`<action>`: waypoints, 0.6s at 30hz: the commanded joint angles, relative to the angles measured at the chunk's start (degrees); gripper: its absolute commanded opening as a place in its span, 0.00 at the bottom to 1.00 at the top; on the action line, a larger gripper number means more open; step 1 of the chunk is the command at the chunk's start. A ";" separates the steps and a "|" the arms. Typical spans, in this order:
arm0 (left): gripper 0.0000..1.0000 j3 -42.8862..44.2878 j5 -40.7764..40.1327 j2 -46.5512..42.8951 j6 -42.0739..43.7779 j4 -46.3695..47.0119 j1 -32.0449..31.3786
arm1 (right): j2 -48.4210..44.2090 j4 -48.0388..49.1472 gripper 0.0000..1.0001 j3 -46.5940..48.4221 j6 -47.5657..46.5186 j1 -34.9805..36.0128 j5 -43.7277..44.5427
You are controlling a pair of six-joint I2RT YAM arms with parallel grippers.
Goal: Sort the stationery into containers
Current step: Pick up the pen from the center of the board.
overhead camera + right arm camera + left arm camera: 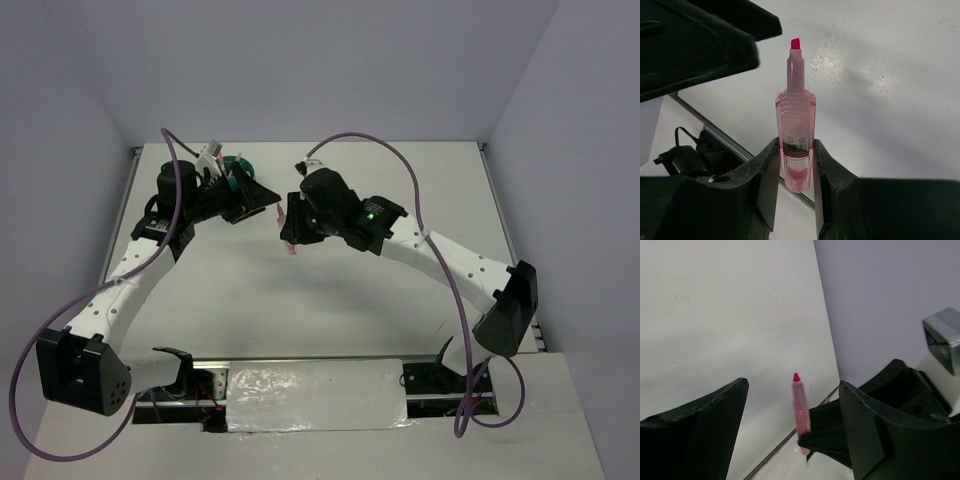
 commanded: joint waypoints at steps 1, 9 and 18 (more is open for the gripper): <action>0.86 -0.40 0.95 0.40 -1.38 4.26 -0.91 | -3.36 1.37 0.06 1.68 -1.15 -0.24 1.30; 0.83 -0.57 2.27 1.80 -4.98 9.53 -3.63 | -2.22 0.05 0.06 4.40 -2.47 -0.24 1.21; 0.52 -1.80 1.83 2.07 -5.95 10.06 -5.22 | -2.75 0.49 0.06 4.84 -3.09 -0.94 -0.54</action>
